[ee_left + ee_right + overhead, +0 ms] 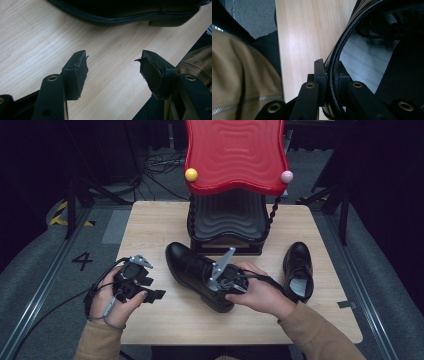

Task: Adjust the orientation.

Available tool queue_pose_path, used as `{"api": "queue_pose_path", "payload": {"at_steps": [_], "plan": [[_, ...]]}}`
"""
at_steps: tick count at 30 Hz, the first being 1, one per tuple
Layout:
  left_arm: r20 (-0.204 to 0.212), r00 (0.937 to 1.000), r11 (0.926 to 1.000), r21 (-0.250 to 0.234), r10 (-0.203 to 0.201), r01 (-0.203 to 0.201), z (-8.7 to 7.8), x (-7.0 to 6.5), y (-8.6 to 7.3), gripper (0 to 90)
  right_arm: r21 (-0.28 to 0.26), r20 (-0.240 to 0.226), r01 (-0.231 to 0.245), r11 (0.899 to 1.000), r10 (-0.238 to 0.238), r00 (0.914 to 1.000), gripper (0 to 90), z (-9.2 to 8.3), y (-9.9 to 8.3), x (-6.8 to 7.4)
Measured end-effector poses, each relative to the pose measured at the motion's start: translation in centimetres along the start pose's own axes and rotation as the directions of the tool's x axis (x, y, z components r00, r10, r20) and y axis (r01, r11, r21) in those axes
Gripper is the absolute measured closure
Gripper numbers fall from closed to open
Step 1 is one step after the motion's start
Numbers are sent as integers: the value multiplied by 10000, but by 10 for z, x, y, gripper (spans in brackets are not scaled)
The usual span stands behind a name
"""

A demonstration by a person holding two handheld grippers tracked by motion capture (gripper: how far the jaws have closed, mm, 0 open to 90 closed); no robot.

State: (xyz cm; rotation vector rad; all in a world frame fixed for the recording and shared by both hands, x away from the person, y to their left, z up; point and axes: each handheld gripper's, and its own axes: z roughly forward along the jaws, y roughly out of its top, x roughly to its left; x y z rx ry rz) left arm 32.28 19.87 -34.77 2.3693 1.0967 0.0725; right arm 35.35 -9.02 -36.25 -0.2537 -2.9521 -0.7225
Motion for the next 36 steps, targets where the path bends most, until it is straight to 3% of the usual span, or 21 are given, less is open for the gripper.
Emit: {"api": "queue_pose_path", "payload": {"at_steps": [3,7,15,24,28,36], "plan": [[20,10000,10000,84,40,-40,3,-1,4,393,139,270,-261,9996,257,9993,839,-9,-16,7],[50,9997,9997,113,230,-231,6,-2,10,392,171,654,-909,9957,896,9938,836,-19,-52,16],[168,9995,9993,243,283,-287,11,-4,15,392,166,1194,-2024,9792,1990,9727,826,-17,-92,16],[230,9993,9994,220,280,-285,12,-3,15,392,282,1391,-2404,9703,2344,9621,816,0,-97,16],[286,9992,9994,192,265,-270,11,-2,15,388,345,1262,-2455,9688,2394,9627,802,2,-99,16],[331,9990,9993,222,299,-307,13,-2,18,384,32,896,-2689,9632,2675,9594,639,-4,-100,20]]}}
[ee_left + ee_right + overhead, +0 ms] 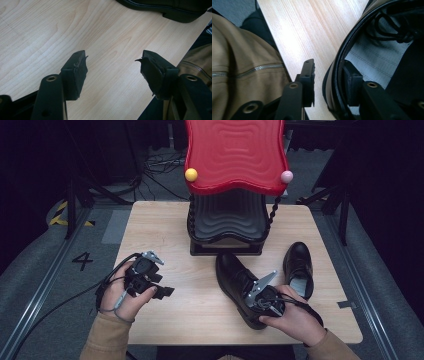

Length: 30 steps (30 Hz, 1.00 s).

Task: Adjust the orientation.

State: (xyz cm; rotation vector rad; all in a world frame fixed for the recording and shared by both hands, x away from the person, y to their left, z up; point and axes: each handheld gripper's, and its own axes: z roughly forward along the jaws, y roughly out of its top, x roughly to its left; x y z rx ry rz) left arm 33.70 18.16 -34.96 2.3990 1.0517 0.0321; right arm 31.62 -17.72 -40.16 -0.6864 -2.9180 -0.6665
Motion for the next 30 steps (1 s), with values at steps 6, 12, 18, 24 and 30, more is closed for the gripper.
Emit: {"api": "queue_pose_path", "payload": {"at_steps": [6,12,18,24,30], "plan": [[108,9999,9999,97,40,-41,3,1,5,382,-659,196,-191,9976,204,9996,604,-28,-9,1],[187,9995,9995,214,243,-247,9,0,12,395,-1538,411,-545,9866,614,9973,610,-56,-22,-5],[282,9989,9989,294,363,-371,13,-2,17,397,-2007,972,-1418,9694,1637,9817,600,-80,-45,-28],[286,9992,9991,306,296,-305,14,0,16,397,-1925,2111,-2502,9489,2891,9338,560,-87,-64,-53],[259,9994,9995,238,223,-229,12,2,13,396,-1579,2231,-3295,9309,3586,9064,563,-75,-72,-70]]}}
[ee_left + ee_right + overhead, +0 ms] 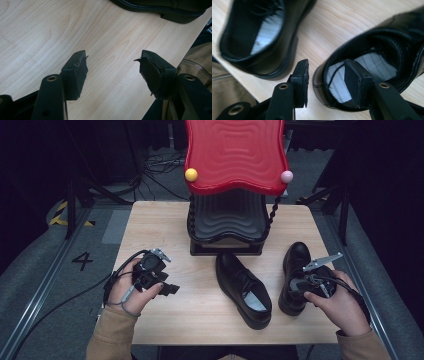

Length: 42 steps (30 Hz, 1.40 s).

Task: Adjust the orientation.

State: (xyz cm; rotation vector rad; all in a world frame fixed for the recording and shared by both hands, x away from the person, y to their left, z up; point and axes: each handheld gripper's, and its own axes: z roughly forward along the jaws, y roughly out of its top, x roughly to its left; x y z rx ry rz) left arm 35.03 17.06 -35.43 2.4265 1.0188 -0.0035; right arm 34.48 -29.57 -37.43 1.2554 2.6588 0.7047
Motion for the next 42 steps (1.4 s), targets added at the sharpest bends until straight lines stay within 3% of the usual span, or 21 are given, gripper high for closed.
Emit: {"api": "queue_pose_path", "payload": {"at_steps": [8,13,17,20,22,31,37,42], "plan": [[-48,10000,10000,33,-64,64,1,1,-2,381,618,-245,-704,9956,720,9971,566,20,-3,-8],[-32,9999,9999,83,-97,97,3,1,-1,381,1124,-210,-361,9930,387,9990,574,34,-1,-4],[-11,10000,9999,103,-65,65,4,1,0,381,1348,-213,-362,9902,394,9990,634,44,-1,-2],[-1,10000,9999,110,-42,42,4,2,1,381,1371,-288,-354,9899,397,9988,664,45,-1,-2],[18,10000,9999,125,-18,17,5,1,2,381,1437,-589,-335,9891,423,9974,761,45,-1,-1],[41,10000,10000,63,3,-3,3,1,2,380,1454,-359,-407,9885,464,9983,799,41,-1,2],[34,10000,10000,71,-11,11,3,2,2,381,1127,-538,-319,9931,382,9978,799,32,-2,-2],[64,10000,10000,74,41,-42,3,1,3,380,1052,-732,12,9944,65,9973,795,22,-1,4]]}}
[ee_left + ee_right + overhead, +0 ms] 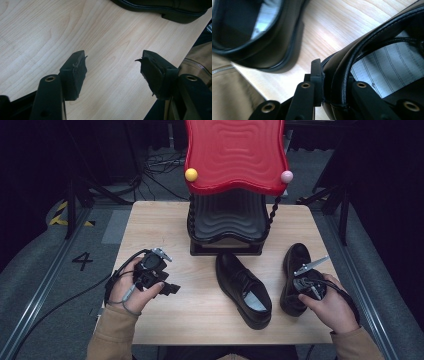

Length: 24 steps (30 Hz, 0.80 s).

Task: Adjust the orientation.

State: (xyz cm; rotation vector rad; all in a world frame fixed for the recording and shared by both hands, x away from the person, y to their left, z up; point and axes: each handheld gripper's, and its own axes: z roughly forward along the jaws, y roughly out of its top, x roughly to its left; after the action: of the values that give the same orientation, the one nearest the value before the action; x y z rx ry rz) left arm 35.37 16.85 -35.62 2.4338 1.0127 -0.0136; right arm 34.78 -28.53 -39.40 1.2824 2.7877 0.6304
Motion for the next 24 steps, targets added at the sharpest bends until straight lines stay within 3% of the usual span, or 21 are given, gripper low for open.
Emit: {"api": "queue_pose_path", "payload": {"at_steps": [6,12,13,18,21,24], "plan": [[-10,10000,10000,-18,42,-42,-1,-1,1,380,-62,-114,841,9964,-842,9964,795,-11,1,14],[41,10000,10000,24,18,-18,0,-1,1,374,189,-343,2244,9743,-2237,9741,786,-17,3,30],[41,10000,10000,24,18,-18,0,-1,1,374,189,-343,2244,9743,-2237,9741,786,-17,3,30],[55,10000,10000,22,16,-16,0,-1,1,374,124,-937,3218,9467,-3193,9430,784,-18,3,35],[51,9999,10000,36,92,-92,1,-1,1,374,353,-950,3932,9188,-3886,9165,780,-16,3,39],[64,9999,10000,30,93,-93,1,-2,2,375,568,-891,4322,9000,-4266,9001,776,-13,3,38]]}}
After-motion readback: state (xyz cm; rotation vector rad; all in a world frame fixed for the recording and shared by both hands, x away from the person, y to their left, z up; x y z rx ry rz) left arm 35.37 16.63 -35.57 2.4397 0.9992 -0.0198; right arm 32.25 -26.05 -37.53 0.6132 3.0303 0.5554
